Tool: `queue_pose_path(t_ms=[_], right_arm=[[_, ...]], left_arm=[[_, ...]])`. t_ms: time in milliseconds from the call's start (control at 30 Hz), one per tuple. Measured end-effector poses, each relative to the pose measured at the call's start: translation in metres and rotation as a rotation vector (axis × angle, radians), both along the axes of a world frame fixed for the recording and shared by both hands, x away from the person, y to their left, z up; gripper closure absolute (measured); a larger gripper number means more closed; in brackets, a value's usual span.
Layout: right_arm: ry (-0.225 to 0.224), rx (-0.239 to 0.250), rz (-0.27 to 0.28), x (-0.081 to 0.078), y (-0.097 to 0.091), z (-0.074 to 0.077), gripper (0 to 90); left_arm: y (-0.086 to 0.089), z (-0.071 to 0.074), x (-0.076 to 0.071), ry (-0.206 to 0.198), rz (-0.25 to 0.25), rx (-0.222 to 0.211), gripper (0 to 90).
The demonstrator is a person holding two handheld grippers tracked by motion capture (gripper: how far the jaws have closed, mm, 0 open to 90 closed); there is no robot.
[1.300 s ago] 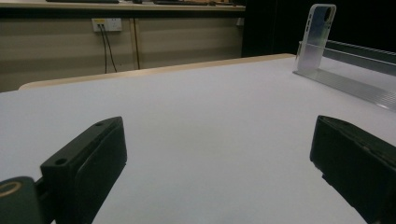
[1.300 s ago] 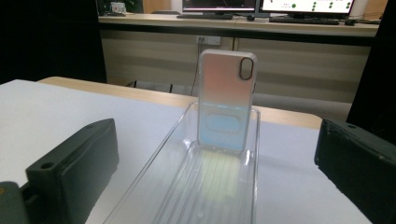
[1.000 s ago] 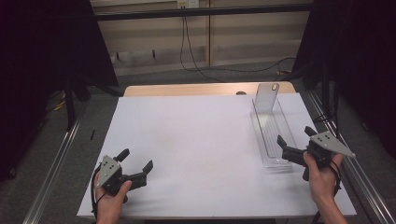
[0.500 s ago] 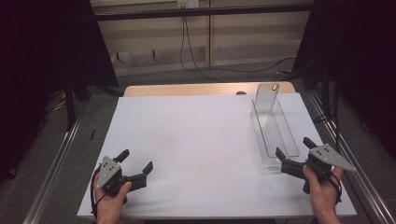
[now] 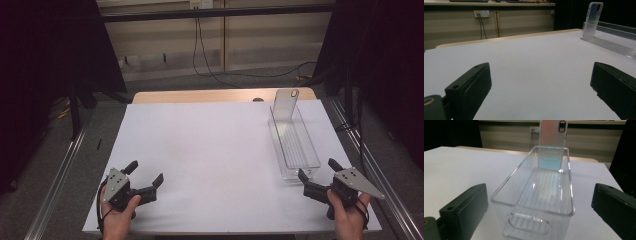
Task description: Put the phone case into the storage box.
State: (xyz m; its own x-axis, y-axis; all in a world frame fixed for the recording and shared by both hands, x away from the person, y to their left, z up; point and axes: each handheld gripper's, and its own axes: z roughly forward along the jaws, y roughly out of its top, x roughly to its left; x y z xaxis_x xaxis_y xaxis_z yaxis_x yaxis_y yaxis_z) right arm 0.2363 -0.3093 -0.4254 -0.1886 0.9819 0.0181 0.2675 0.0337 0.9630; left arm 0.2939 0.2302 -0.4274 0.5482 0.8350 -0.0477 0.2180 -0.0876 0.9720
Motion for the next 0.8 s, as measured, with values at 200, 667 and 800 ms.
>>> queue_pose_path(t_ms=[200,667,800], right_arm=[[-0.008,-0.029,-0.004,-0.003,-0.006,-0.010,0.0],[0.009,-0.049,0.031,-0.001,-0.005,-0.018,0.0],[0.004,-0.043,0.031,0.001,-0.005,-0.018,0.0]], left_arm=[[0.002,0.000,-0.002,-0.002,-0.007,0.008,3.5],[0.003,-0.002,-0.003,0.016,-0.007,0.010,3.3],[0.004,-0.001,-0.003,0.014,-0.006,0.005,3.3]])
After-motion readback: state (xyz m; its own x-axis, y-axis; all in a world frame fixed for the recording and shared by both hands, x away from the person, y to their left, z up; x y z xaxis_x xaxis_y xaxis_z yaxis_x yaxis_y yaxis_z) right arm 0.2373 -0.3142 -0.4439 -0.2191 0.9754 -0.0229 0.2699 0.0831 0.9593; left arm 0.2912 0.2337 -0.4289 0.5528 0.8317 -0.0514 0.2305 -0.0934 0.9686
